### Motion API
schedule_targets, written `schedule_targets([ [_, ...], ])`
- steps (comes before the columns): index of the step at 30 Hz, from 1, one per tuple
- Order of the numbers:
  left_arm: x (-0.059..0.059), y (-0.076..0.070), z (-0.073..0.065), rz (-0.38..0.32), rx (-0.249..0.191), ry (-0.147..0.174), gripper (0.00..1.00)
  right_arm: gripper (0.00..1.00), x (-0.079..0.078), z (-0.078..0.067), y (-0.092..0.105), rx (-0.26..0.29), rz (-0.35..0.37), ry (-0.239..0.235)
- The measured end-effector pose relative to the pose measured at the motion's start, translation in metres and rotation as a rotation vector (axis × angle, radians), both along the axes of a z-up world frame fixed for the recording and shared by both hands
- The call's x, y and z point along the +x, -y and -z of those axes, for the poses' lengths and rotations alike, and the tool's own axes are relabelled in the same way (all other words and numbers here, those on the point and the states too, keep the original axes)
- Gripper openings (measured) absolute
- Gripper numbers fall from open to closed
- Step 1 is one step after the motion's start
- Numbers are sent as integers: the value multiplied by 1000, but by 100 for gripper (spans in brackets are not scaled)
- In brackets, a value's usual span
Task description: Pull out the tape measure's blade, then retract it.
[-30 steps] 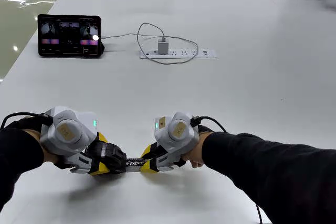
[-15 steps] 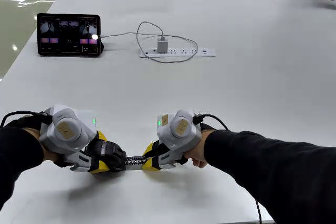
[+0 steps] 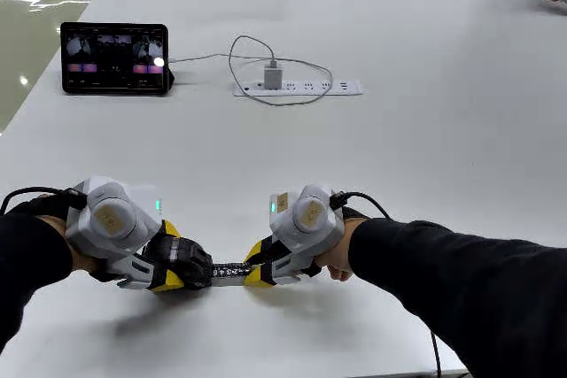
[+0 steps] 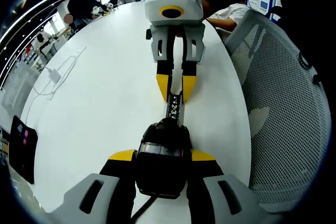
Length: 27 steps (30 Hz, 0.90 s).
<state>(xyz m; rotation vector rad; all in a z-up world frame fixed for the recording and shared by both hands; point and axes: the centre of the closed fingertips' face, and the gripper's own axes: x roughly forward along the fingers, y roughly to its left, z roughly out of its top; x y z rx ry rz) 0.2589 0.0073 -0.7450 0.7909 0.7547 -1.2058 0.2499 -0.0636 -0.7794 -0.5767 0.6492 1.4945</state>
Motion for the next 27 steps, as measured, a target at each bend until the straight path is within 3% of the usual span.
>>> schedule_targets([
  [27, 3, -1, 3, 2, 0, 1, 32, 10, -1, 1, 15, -5, 7, -2],
])
